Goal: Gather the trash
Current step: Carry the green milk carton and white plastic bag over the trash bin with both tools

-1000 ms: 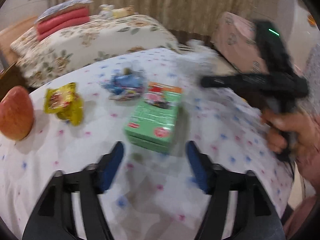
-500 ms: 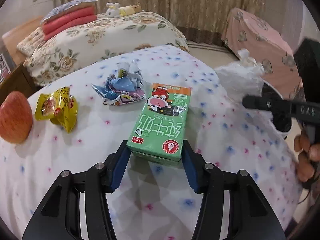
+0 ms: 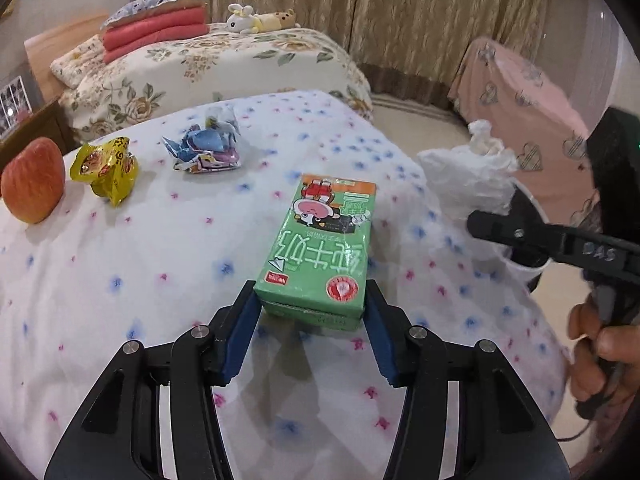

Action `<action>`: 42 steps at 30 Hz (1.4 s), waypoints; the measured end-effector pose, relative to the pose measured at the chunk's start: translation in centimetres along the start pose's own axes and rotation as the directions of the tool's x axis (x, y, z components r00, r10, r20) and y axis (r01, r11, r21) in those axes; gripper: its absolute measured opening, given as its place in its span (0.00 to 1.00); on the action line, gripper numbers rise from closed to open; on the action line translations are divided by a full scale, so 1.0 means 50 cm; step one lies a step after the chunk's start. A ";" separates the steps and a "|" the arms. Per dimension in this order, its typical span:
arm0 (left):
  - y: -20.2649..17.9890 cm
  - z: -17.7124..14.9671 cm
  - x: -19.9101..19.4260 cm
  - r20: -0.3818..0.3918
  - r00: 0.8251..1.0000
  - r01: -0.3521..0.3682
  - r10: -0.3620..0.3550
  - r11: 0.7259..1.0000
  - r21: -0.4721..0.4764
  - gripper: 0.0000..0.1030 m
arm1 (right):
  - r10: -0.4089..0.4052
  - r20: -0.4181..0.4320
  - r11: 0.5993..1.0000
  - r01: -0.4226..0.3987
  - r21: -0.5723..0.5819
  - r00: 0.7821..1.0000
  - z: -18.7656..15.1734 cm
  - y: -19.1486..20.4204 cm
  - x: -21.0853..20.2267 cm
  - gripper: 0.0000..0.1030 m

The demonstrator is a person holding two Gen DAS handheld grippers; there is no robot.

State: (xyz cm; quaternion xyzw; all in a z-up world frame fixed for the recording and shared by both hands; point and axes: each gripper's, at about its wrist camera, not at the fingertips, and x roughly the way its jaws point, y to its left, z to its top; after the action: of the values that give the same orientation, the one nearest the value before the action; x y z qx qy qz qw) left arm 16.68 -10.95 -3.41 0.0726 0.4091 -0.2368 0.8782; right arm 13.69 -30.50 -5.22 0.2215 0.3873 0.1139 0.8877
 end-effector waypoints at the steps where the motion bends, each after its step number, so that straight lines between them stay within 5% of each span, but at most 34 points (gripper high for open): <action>1: -0.004 0.002 0.002 0.000 1.000 -0.007 0.007 1.000 0.002 0.51 | -0.001 0.001 1.000 0.001 0.003 1.000 -0.004 -0.002 -0.004 0.20; 21: -0.112 -0.001 -0.012 0.045 0.997 0.057 -0.055 0.998 -0.037 0.48 | -0.056 0.061 0.996 0.052 0.074 0.997 -0.040 -0.076 -0.097 0.20; 42: -0.252 0.026 -0.001 0.044 0.992 0.112 -0.115 0.992 0.055 0.48 | -0.145 0.100 0.980 0.130 0.148 0.984 -0.057 -0.173 -0.170 0.20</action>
State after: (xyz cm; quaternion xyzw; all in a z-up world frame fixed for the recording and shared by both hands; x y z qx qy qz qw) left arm 11.56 -22.43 -1.69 0.0664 0.3856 -0.2986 0.8705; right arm 6.11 -40.38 -5.68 0.2624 0.3592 0.0121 0.8956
